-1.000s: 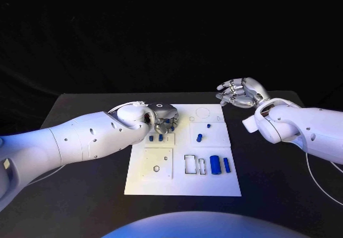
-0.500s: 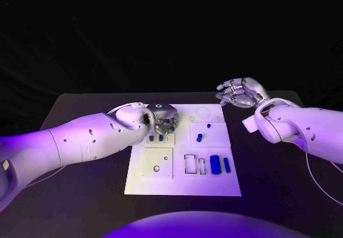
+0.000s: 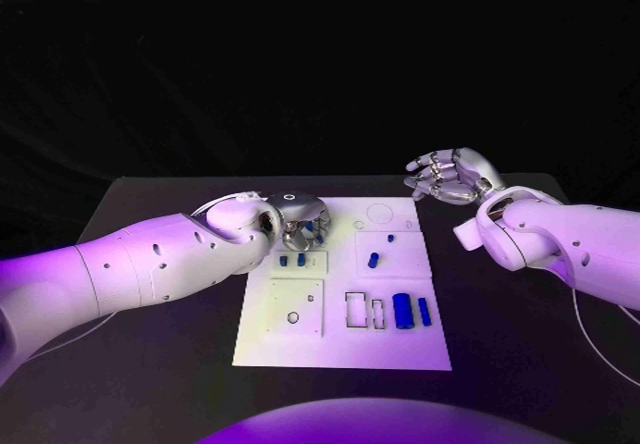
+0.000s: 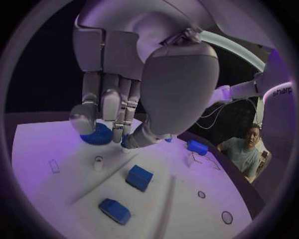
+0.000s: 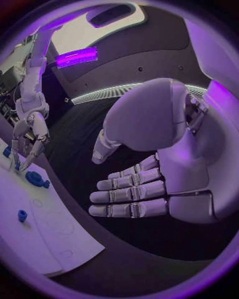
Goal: Assemble the parts on the task board
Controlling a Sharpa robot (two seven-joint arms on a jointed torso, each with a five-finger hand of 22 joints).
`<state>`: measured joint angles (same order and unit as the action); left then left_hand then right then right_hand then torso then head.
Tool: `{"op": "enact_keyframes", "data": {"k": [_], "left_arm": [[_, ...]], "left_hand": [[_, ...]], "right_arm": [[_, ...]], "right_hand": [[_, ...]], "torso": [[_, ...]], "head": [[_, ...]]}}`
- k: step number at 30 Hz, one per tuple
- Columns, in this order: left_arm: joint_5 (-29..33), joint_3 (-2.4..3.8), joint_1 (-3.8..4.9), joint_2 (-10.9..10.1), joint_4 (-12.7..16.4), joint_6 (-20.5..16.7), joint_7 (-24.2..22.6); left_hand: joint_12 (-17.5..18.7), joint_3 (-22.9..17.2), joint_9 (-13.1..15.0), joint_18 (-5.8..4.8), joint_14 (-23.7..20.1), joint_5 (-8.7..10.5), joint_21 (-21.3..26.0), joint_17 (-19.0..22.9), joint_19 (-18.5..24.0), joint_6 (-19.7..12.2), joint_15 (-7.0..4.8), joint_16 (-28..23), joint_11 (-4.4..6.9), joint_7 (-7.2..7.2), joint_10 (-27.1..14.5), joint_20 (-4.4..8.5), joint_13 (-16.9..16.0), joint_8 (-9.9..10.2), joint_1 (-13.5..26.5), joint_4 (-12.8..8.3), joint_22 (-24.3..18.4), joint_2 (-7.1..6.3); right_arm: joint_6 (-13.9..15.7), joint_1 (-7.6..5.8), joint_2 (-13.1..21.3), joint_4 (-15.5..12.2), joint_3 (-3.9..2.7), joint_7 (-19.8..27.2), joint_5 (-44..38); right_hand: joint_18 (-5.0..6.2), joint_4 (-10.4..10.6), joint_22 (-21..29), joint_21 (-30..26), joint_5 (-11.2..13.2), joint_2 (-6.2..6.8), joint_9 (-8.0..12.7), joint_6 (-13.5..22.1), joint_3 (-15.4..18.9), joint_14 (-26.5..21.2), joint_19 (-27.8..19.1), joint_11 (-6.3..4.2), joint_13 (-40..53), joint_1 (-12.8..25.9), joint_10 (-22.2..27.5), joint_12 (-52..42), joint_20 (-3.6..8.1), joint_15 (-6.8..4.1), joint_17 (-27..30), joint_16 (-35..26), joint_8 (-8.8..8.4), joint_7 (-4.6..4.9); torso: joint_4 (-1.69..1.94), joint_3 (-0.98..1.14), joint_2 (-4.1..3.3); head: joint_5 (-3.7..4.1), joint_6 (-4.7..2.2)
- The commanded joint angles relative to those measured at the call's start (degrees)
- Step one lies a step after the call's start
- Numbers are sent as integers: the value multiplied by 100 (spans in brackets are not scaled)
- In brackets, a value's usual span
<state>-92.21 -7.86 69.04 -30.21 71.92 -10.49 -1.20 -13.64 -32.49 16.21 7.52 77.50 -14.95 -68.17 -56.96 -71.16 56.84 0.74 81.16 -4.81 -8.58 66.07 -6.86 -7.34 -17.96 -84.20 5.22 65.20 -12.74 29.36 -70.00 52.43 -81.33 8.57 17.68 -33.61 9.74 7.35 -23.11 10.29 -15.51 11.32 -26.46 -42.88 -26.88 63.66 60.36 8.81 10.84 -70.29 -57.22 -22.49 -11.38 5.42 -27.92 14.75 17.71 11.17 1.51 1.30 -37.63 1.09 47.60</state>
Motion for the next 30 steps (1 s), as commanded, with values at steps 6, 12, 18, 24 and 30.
{"op": "enact_keyframes", "data": {"k": [6, 12, 18, 24, 30], "left_arm": [[53, 139, 39, -240, 221, -112, -5], [89, 168, 52, -476, 368, -3, 51], [133, 173, 42, -656, 444, 64, 81], [188, 171, 13, -720, 451, 125, 83], [203, 169, -12, -733, 435, 156, 84]], "left_hand": [[39, -8, 10, -87, 46, 34, -43, 16, -67, 53, -3, 26, 6, 12, 62, 2, -6, 7, 70, -40, 18, -17], [54, -5, 12, -88, 50, 35, -44, 17, -69, 59, -4, 26, 7, 14, 73, 2, -6, 11, 85, -39, 19, -23], [65, -3, 13, -86, 51, 36, -37, 20, -64, 62, -4, 25, 7, 15, 79, 3, -5, 14, 97, -37, 12, -27], [73, -1, 14, -86, 47, 37, -36, 36, -64, 65, -4, 21, 8, 15, 84, 3, -5, 17, 106, -36, 11, -29], [73, -1, 14, -86, 47, 37, -36, 36, -64, 65, -4, 21, 8, 15, 84, 3, -5, 17, 106, -36, 11, -29]], "right_arm": [[-41, 9, 13, 17, -1, 66, -52], [-43, 14, 31, 20, -1, 64, -52], [-46, 18, 42, 20, -1, 63, -52], [-49, 27, 34, 19, -1, 65, -52], [-49, 34, 34, 18, -1, 67, -52]], "right_hand": [[66, -29, 10, -25, -6, -30, 9, 27, -3, 26, 36, -1, -5, -16, 50, -22, -5, 5, -9, -38, 20, 183], [66, -29, 10, -25, -6, -30, 9, 27, -3, 26, 36, -1, -5, -16, 50, -22, -5, 5, -9, -38, 20, 183], [66, -29, 10, -25, -6, -30, 9, 27, -3, 26, 36, -1, -5, -16, 50, -22, -5, 5, -9, -38, 20, 183], [66, -33, 23, -29, -5, -28, 15, 24, -2, 31, 44, -2, -17, -18, 49, -28, -3, 3, -12, -44, 26, 181], [66, -33, 23, -29, -5, -28, 15, 24, -2, 31, 44, -2, -17, -18, 49, -28, -3, 3, -12, -44, 26, 181]], "torso": [[10, -2, 10], [10, -2, 0], [7, -3, -6], [-4, -7, -9], [-3, -2, -8]], "head": [[-31, -21], [-36, -25], [-37, -15], [-57, -1], [-59, 13]]}}
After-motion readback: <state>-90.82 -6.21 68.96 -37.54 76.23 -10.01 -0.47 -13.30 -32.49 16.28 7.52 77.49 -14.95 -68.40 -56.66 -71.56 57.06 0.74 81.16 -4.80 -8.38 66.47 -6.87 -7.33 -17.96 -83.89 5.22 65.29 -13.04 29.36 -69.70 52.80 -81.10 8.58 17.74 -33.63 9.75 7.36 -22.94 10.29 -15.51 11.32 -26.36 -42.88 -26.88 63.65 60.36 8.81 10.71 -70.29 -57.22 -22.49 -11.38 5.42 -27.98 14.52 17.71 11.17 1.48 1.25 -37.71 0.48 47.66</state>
